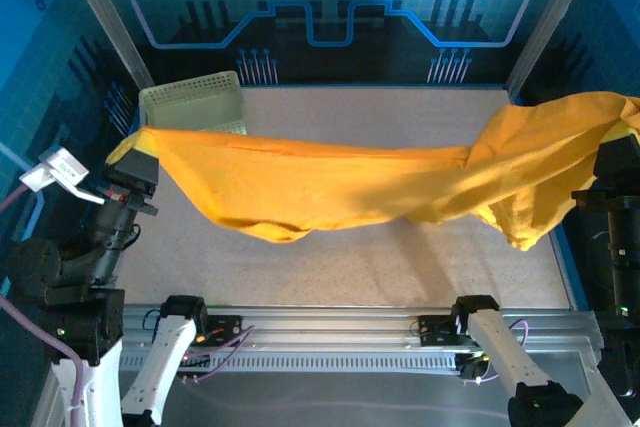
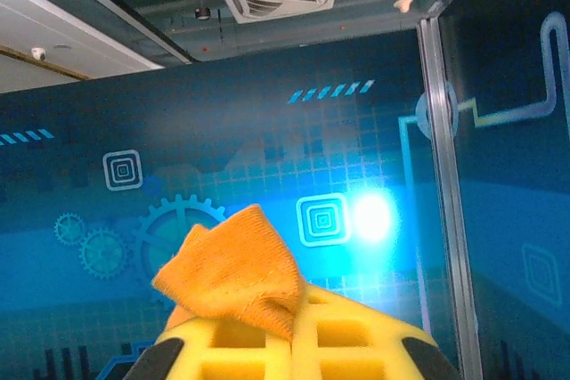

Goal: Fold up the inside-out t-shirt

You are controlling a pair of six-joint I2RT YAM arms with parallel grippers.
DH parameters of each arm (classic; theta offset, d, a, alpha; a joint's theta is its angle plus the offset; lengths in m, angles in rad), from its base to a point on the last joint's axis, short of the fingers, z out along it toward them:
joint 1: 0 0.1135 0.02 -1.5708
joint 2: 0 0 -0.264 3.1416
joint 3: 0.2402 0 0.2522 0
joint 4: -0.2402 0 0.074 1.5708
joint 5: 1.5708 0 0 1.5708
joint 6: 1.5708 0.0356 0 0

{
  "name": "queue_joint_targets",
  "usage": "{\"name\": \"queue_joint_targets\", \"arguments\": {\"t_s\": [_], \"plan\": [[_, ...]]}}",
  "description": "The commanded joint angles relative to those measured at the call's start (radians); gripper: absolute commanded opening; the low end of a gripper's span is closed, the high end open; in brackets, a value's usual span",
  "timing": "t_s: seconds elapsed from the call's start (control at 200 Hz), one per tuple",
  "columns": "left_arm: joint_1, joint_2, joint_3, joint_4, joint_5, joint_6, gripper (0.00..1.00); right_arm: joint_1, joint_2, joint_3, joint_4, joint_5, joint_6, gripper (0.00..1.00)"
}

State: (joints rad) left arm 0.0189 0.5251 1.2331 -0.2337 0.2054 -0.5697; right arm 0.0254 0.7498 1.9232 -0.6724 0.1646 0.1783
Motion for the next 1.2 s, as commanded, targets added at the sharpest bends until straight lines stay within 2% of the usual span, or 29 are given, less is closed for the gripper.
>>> {"name": "queue_joint_targets", "arguments": {"t_s": [0.0, 0.105, 0.335, 0.535, 0.73, 0.89, 1.026, 1.106, 1.196], "plan": [[0.01, 0.159, 0.047, -0.068, -0.039, 0.04, 0.0, 0.022, 0.087, 0.004, 0.024, 0.039, -0.044, 0.0], [0.01, 0.345, 0.101, -0.16, -0.04, 0.044, 0.0, 0.024, 0.18, -0.014, 0.058, 0.037, -0.053, 0.0], [0.011, 0.623, 0.16, -0.158, -0.126, 0.051, 0.0, 0.008, 0.412, -0.017, 0.164, -0.011, -0.035, 0.0], [0.017, 0.862, 0.387, -0.139, -0.096, 0.027, 0.0, -0.058, 0.634, 0.151, 0.202, -0.093, -0.015, 0.0], [0.039, 1.037, 0.685, -0.139, 0.004, -0.011, 0.0, -0.159, 0.781, 0.347, 0.223, -0.226, 0.074, 0.0], [0.048, 1.093, 0.837, -0.117, 0.051, -0.004, 0.0, -0.216, 0.828, 0.47, 0.227, -0.274, 0.101, 0.0], [0.054, 1.059, 0.81, -0.069, 0.079, 0.034, 0.0, -0.258, 0.814, 0.51, 0.21, -0.327, 0.109, 0.0], [0.055, 1.013, 0.726, -0.045, 0.09, 0.047, 0.0, -0.259, 0.753, 0.435, 0.206, -0.338, 0.088, 0.0], [0.055, 0.941, 0.566, 0.017, 0.136, 0.038, 0.0, -0.258, 0.632, 0.224, 0.266, -0.357, 0.089, 0.0]]}}
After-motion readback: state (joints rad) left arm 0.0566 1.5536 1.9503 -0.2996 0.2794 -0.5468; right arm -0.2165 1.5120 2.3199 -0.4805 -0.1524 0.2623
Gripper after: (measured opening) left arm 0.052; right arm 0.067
